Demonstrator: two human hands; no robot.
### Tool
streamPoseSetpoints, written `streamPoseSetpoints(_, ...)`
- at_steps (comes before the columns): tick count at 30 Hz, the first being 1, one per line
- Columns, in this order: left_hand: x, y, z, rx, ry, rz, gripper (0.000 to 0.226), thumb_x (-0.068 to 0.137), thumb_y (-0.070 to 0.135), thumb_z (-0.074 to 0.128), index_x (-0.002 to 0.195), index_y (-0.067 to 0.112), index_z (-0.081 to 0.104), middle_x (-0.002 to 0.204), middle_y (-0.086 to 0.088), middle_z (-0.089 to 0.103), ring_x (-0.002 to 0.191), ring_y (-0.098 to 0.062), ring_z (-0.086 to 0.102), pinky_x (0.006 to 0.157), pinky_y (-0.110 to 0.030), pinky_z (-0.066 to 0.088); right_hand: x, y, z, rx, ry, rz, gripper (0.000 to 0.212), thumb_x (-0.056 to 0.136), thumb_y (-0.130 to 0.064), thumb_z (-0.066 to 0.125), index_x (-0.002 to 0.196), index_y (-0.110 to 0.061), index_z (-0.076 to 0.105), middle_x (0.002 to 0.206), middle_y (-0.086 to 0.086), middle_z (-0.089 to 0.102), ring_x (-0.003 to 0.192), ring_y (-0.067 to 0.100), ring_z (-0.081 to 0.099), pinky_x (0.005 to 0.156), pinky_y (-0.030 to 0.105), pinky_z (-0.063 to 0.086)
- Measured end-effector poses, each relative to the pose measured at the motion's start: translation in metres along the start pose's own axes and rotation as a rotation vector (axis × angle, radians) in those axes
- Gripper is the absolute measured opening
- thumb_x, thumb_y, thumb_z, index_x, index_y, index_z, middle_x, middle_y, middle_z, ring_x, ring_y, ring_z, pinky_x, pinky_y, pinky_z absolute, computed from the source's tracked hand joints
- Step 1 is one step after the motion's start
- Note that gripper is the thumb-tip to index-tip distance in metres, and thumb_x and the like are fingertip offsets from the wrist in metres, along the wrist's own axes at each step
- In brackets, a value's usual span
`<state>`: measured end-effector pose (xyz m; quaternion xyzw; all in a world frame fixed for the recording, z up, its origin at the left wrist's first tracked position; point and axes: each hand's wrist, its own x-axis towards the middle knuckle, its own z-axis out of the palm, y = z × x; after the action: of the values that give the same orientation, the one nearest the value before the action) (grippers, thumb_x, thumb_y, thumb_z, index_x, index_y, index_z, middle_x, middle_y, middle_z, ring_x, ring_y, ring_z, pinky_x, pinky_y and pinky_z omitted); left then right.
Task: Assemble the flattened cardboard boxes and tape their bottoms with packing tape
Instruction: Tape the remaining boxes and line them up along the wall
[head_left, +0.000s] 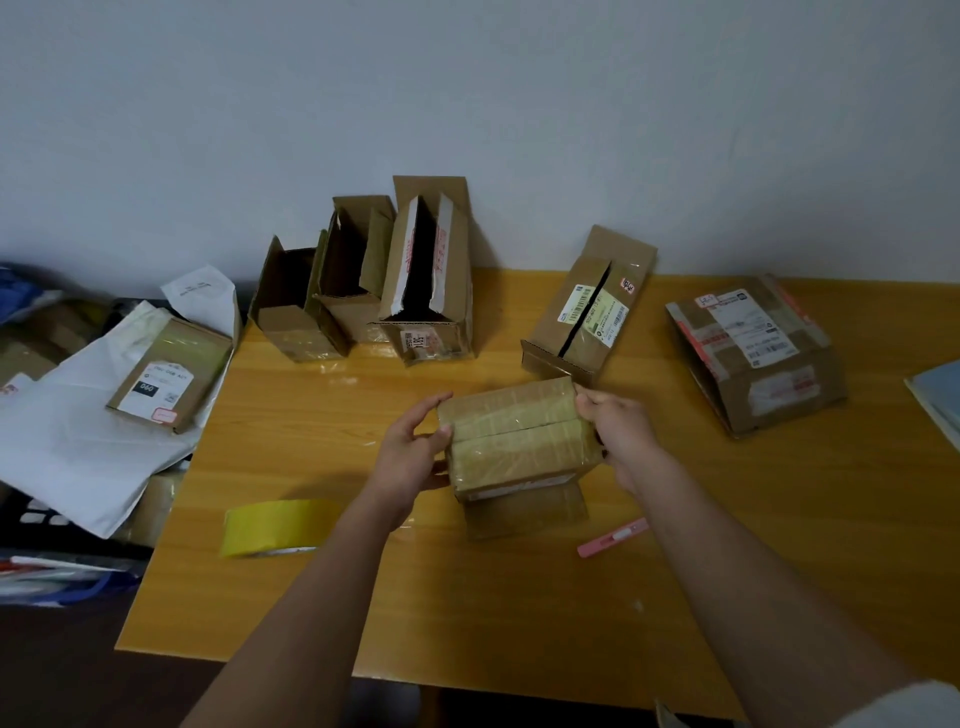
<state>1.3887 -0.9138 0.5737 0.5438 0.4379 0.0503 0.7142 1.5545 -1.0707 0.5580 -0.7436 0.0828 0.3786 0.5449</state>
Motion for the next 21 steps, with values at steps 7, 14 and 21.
streamPoseSetpoints(7,-0.017,-0.024,-0.023,-0.121,0.035,-0.032,0.037,0.090,0.007,0.064,0.124,0.023,0.061,0.110,-0.014,0.070,0.088,-0.039,0.071,0.076,-0.053,0.059,-0.009,-0.002,0.037,0.075,0.054,0.020,0.025,0.095,-0.036,0.061,0.112,-0.019,0.067,0.125,0.002,0.062,0.116,0.022,0.053,0.103,0.042,0.041)
streamPoseSetpoints(14,-0.017,-0.028,-0.026,-0.118,0.056,-0.022,0.036,0.089,0.005,0.065,0.122,0.020,0.060,0.106,-0.019,0.070,0.086,-0.038,0.071,0.077,-0.055,0.058,0.002,-0.010,0.040,0.169,-0.006,0.072,0.020,0.096,-0.017,0.056,0.098,-0.030,0.071,0.124,0.007,0.064,0.120,0.032,0.055,0.102,0.056,0.044)
streamPoseSetpoints(21,-0.017,-0.027,-0.027,0.104,0.099,0.101,0.025,0.089,0.012,0.068,0.109,0.027,0.065,0.121,0.007,0.061,0.111,-0.022,0.060,0.077,-0.035,0.054,-0.013,0.019,0.028,0.146,0.204,0.045,0.030,0.102,-0.031,0.047,0.131,-0.024,0.049,0.135,0.003,0.050,0.120,0.026,0.049,0.097,0.044,0.044)
